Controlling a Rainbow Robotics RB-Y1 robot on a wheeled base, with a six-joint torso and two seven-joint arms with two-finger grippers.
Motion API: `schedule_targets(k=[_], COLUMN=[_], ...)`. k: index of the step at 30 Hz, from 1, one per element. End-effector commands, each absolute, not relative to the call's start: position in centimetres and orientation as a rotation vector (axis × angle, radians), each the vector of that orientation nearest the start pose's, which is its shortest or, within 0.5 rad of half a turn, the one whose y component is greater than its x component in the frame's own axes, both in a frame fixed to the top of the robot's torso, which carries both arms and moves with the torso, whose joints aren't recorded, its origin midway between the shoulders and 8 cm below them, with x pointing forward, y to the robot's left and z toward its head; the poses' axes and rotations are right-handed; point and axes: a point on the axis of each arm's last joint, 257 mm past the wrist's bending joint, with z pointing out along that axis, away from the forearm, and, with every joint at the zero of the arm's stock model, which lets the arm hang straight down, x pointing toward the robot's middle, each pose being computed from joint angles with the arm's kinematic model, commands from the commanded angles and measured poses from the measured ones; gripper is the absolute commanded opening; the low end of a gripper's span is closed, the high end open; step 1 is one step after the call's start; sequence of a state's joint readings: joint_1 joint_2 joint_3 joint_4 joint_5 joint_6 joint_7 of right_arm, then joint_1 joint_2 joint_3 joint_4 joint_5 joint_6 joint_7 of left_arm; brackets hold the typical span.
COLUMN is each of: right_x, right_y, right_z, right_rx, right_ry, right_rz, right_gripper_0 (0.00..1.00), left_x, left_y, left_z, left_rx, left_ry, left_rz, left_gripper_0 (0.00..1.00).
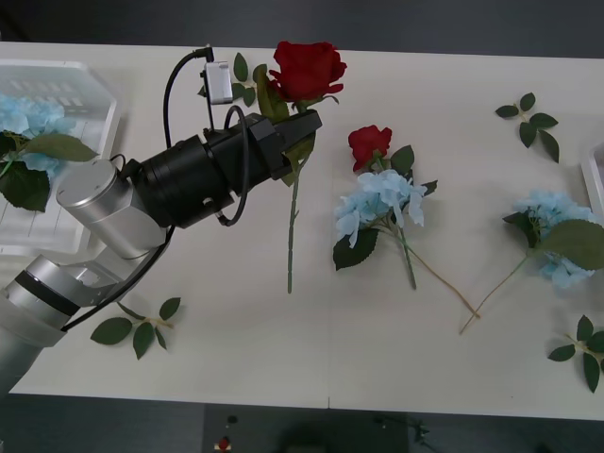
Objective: Put the red flowers into the right box and the blue flowers into the left box
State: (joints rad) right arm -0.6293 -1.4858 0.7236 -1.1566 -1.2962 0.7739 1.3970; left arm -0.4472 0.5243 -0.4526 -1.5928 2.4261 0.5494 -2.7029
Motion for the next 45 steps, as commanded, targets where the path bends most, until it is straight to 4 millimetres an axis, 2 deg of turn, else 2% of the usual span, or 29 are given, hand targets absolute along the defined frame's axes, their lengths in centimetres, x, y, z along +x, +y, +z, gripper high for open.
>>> schedule_targets(k=[1,3,7,8,9,13,16,19,20,21,23,24,26,29,30,31,32,34,36,40,45], right_x=[50.2,50.0,49.6,49.6,49.4,47.3,45.2,43.1,41.8,41.2,39.0,38.5,36.9,35.7,35.7,35.0,34.7,34.8,35.1,36.8,39.3], right_y=[-62.4,-61.5,-57.8,-55.4,-54.6,-48.6,-45.1,-42.1,-40.1,-38.9,-34.5,-33.5,-29.9,-26.3,-26.3,-23.9,-22.4,-21.0,-17.8,-13.7,-10.0], right_z=[-14.4,-15.3,-16.1,-16.1,-16.0,-14.9,-13.7,-12.7,-12.5,-12.4,-12.5,-12.6,-12.8,-13.1,-13.1,-13.4,-13.6,-13.6,-14.2,-15.4,-16.4], right_rx=[0.209,0.214,0.142,0.096,0.089,0.051,-0.102,-0.222,-0.295,-0.335,-0.460,-0.490,-0.616,-0.759,-0.759,-0.840,-0.880,-0.903,-0.926,-0.882,-0.830], right_ry=[2.430,2.439,2.445,2.437,2.431,2.343,2.266,2.206,2.169,2.150,2.087,2.072,1.992,1.914,1.914,1.870,1.850,1.827,1.784,1.746,1.718], right_rz=[-0.316,-0.265,-0.090,0.009,0.049,0.413,0.556,0.620,0.652,0.664,0.718,0.725,0.725,0.693,0.693,0.685,0.690,0.698,0.740,0.800,0.850], right_gripper_0=[1.00,1.00,1.00,1.00,1.00,1.00,1.00,1.00,1.00,1.00,1.00,1.00,1.00,1.00,1.00,1.00,1.00,1.00,1.00,1.00,1.00], left_x=[47.6,47.6,47.6,47.6,47.6,47.6,47.6,47.5,47.5,47.4,47.3,47.3,47.2,47.1,47.1,47.0,47.0,46.8,46.5,45.9,45.3], left_y=[-1.5,-1.5,-1.4,-1.5,-1.4,-1.5,-1.5,-1.6,-1.7,-1.9,-2.2,-2.3,-2.7,-3.1,-3.1,-3.5,-3.7,-4.0,-4.7,-6.0,-7.5], left_z=[-2.0,-2.0,-2.0,-2.0,-1.9,-1.7,-1.5,-1.5,-1.4,-1.4,-1.1,-1.0,-0.8,-0.5,-0.5,-0.3,-0.2,0.0,0.4,1.2,1.8], left_rx=[0.492,0.490,0.490,0.490,0.490,0.489,0.486,0.486,0.485,0.484,0.480,0.481,0.469,0.458,0.458,0.449,0.445,0.439,0.428,0.408,0.374], left_ry=[1.344,1.344,1.344,1.344,1.342,1.338,1.336,1.335,1.331,1.330,1.321,1.318,1.310,1.303,1.303,1.295,1.291,1.285,1.271,1.243,1.224], left_rz=[-1.339,-1.339,-1.338,-1.338,-1.338,-1.338,-1.336,-1.338,-1.342,-1.347,-1.356,-1.359,-1.372,-1.383,-1.383,-1.396,-1.402,-1.414,-1.436,-1.480,-1.538], left_gripper_0=[0.00,0.00,0.00,0.00,0.00,0.00,0.00,0.00,0.00,0.00,0.00,0.00,0.00,0.00,0.00,0.00,0.00,0.00,0.00,0.00,0.00])
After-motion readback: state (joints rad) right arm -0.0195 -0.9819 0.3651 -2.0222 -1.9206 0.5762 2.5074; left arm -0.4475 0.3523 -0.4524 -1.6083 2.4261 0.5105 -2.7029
